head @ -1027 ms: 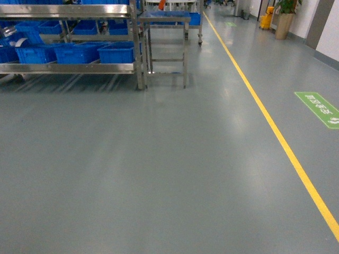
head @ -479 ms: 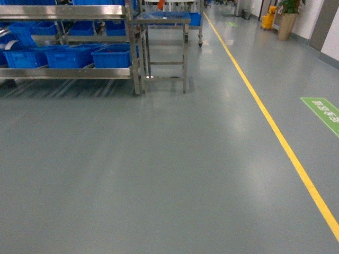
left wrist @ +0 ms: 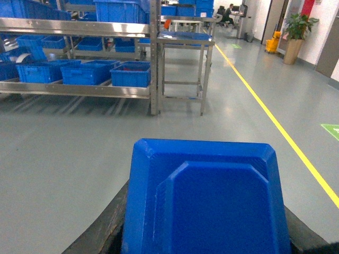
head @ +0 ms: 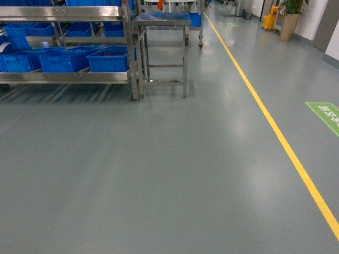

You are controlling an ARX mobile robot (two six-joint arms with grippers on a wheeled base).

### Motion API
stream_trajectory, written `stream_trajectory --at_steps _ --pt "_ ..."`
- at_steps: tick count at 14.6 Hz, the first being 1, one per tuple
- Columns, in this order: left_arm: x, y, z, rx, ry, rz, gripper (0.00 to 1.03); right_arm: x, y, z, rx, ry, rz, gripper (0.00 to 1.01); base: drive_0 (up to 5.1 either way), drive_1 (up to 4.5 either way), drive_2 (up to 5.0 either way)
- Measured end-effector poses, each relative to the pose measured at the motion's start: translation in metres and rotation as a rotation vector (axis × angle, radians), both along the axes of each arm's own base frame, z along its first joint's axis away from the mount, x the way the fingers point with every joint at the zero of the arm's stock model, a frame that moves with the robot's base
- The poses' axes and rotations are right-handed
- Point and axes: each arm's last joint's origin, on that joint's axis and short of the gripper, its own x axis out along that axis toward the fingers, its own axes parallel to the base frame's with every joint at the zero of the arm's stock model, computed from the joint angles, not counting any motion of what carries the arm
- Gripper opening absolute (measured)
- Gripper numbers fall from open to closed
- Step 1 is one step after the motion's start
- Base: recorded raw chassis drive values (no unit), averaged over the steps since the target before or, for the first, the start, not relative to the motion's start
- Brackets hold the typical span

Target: Sort blue parts and orange caps into right shelf containers

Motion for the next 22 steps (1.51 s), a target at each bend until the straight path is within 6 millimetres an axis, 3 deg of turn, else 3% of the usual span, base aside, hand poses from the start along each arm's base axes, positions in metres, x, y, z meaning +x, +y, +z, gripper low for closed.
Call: stream_trajectory --at_steps 22 --pt "0.0 0.0 0.0001 0.0 -0.002 -0.001 0.44 0.0 0.0 0.0004 0.0 -0.004 0.0 0.44 0.0 4.17 -4.2"
